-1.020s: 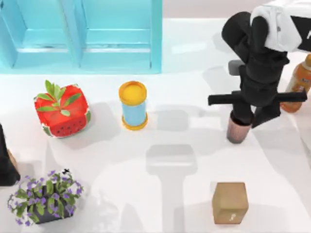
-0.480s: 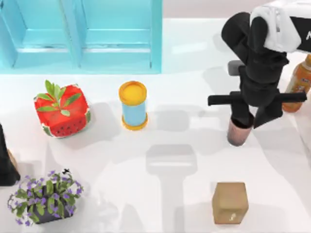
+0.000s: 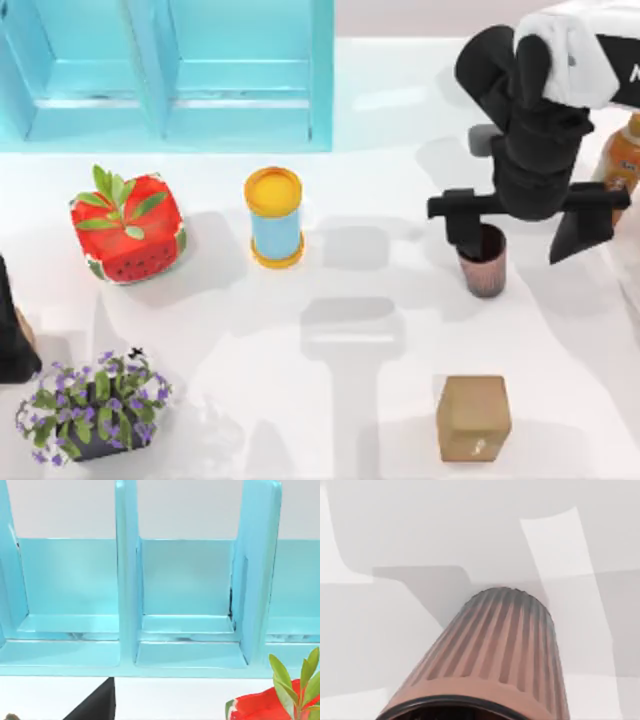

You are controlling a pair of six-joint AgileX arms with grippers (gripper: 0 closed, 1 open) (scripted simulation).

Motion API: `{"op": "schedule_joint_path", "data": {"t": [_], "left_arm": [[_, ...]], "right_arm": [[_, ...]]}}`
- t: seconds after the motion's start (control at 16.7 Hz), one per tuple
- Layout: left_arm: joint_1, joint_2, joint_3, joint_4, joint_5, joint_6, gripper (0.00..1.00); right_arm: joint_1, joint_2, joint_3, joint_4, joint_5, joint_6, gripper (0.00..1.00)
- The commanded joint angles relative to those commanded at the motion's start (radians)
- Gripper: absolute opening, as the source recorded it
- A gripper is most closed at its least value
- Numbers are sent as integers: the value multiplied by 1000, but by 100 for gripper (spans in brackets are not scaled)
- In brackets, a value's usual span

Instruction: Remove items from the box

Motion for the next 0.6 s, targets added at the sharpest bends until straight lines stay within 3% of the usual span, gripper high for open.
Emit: {"op": "schedule_joint_path", "data": {"t": [0.6], "left_arm": [[0, 0, 0, 0, 0, 0, 100]], "right_arm": [[-2, 1, 15, -16, 0, 0, 100]]}}
